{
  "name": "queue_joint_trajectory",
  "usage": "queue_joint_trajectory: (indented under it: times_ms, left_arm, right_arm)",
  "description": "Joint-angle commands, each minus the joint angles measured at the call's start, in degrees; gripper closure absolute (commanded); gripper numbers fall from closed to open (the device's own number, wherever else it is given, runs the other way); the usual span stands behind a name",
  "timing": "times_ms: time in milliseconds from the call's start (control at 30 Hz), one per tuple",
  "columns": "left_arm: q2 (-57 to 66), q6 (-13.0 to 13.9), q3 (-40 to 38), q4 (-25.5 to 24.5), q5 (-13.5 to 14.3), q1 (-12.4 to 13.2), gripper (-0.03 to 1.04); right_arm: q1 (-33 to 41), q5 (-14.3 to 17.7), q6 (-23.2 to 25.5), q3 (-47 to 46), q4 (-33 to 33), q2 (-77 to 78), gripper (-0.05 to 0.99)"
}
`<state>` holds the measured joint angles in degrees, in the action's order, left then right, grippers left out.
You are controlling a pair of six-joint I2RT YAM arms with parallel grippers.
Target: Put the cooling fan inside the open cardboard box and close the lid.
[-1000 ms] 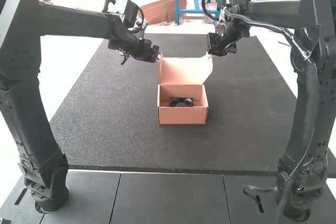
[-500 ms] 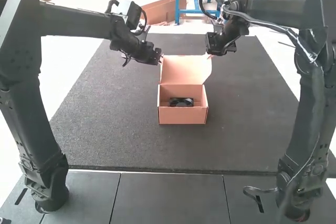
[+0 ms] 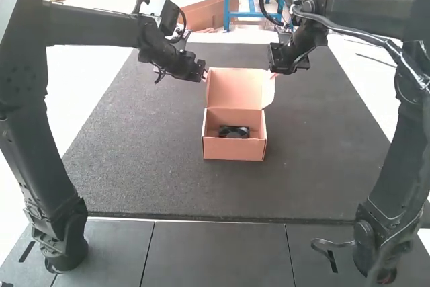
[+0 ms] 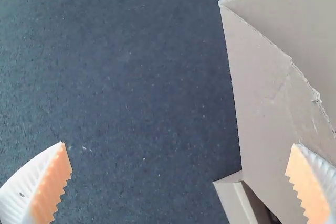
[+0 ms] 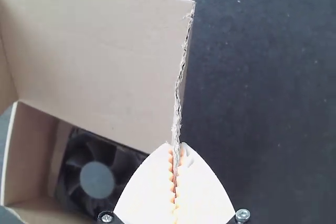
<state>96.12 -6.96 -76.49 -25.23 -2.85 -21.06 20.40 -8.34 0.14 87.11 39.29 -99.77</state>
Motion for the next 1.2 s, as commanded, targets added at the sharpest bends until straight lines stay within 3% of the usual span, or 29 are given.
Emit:
queue_joint_trajectory:
  times_ms: [0, 467, 800, 933, 1167]
  left_arm:
    - [-2.8, -0.3, -1.4, -0.2, -0.5, -0.4, 0.04]
    - [-3.4, -0.4, -0.3, -1.2, -5.4, -0.4, 0.04]
    - [-5.7, -0.4, 2.8, -1.1, -5.8, -0.5, 0.04]
    - [-6.6, -0.3, 4.2, -1.0, -6.1, -0.9, 0.04]
    - [-8.3, -1.3, 7.1, -0.8, -10.0, -1.5, 0.04]
  right_arm:
    - [0.8, 0.2, -0.7, -0.1, 0.2, 3.0, 0.95]
    - [1.2, -4.2, 0.0, -4.1, 1.8, 6.0, 0.95]
    - [1.2, -8.7, 0.6, -8.4, 1.8, 7.7, 0.95]
    - [1.3, -9.3, 0.7, -9.8, 1.8, 7.8, 0.95]
    - [1.3, -9.4, 0.9, -11.5, 1.9, 8.4, 0.95]
